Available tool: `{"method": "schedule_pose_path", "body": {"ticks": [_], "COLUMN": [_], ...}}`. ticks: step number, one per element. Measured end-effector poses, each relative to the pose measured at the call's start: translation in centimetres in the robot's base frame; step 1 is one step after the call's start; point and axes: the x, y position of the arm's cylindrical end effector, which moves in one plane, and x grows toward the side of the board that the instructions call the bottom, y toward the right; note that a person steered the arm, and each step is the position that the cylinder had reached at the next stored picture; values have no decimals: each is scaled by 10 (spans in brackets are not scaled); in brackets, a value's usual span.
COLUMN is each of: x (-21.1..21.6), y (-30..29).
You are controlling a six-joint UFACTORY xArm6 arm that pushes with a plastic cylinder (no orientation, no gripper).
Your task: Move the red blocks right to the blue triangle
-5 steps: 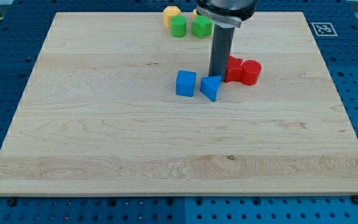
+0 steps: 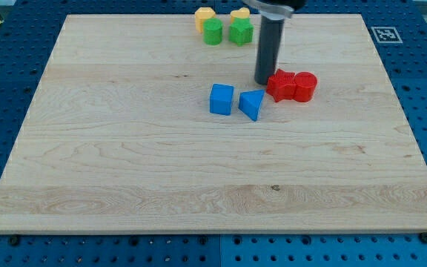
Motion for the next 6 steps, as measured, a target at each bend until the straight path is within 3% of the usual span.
{"method": "schedule_pose_path", "body": {"ticks": [6], "x": [74], "y": [42]}}
